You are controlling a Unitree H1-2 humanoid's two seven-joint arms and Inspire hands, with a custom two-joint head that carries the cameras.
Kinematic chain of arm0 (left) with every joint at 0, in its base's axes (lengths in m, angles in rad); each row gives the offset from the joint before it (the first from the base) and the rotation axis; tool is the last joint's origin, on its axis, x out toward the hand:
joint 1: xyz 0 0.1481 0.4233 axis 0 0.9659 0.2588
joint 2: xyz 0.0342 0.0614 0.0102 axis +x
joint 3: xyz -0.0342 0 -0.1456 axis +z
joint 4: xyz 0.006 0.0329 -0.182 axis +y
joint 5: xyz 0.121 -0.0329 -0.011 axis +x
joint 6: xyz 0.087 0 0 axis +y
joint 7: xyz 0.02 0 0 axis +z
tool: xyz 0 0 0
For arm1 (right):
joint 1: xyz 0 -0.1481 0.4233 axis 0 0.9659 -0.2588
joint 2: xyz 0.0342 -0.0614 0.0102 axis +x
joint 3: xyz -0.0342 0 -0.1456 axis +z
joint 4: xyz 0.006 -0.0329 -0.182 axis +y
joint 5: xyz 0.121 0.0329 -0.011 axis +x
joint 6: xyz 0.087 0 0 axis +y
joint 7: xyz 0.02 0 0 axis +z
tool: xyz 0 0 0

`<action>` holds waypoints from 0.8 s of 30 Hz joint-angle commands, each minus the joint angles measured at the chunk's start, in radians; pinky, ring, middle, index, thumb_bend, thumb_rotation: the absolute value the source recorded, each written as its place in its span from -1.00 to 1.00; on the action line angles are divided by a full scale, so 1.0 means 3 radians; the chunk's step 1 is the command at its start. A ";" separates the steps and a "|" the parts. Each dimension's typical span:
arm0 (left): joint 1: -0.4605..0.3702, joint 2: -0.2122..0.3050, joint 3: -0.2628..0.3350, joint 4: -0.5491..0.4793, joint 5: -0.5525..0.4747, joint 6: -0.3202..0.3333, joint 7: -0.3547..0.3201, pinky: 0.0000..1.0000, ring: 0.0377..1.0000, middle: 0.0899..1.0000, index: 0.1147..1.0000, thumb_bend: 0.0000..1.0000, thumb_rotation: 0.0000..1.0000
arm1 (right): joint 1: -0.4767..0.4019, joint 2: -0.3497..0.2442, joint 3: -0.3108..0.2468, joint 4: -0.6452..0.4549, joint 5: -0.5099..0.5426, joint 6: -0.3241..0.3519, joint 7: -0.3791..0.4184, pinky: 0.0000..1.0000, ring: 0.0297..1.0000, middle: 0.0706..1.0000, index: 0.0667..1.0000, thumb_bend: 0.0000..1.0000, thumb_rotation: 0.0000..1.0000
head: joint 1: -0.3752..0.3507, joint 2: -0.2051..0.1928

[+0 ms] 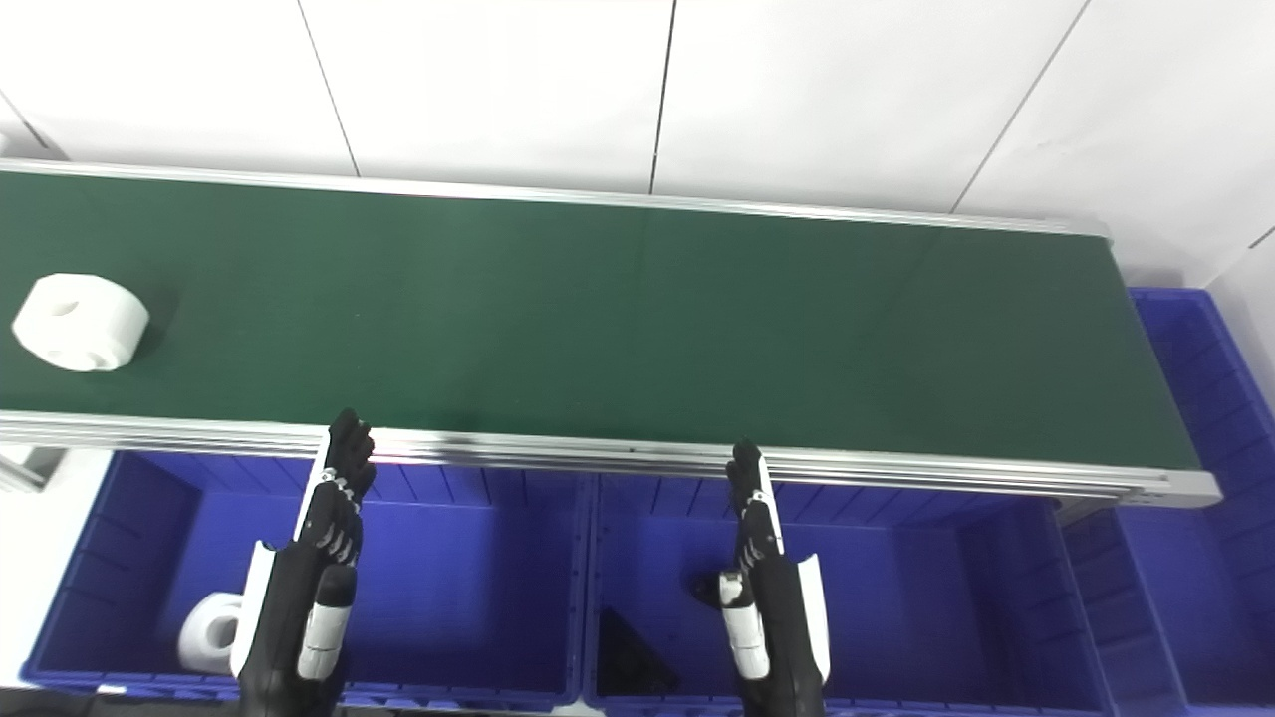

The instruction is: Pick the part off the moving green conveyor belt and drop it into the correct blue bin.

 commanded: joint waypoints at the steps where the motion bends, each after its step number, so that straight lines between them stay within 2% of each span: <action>1: 0.0019 0.0009 0.0025 -0.0084 -0.0063 -0.0099 0.0009 1.00 1.00 1.00 1.00 0.49 0.89 | 0.0021 0.0005 -0.0024 -0.0115 0.0025 -0.0095 0.0003 1.00 0.98 1.00 1.00 0.70 1.00 | -0.0003 0.0001; 16: -0.0101 0.0136 0.0156 0.0002 -0.0315 -0.0118 -0.0086 1.00 1.00 1.00 1.00 0.62 0.82 | 0.0013 -0.0005 -0.0185 -0.0122 0.0206 -0.0043 0.0021 1.00 1.00 1.00 1.00 0.76 1.00 | 0.0048 -0.0026; 22: -0.0099 0.0158 0.0261 -0.0025 -0.0350 -0.0090 -0.0082 1.00 1.00 1.00 1.00 0.76 0.83 | 0.0074 -0.0032 -0.0337 -0.0190 0.0322 -0.0044 -0.0011 1.00 0.97 1.00 1.00 0.76 1.00 | 0.0069 -0.0041; 24: -0.0101 0.0174 0.0278 -0.0014 -0.0411 -0.0097 -0.0107 1.00 1.00 1.00 1.00 0.72 0.83 | 0.0076 -0.0048 -0.0385 -0.0179 0.0340 -0.0069 0.0004 1.00 0.97 1.00 1.00 0.76 1.00 | 0.0088 -0.0047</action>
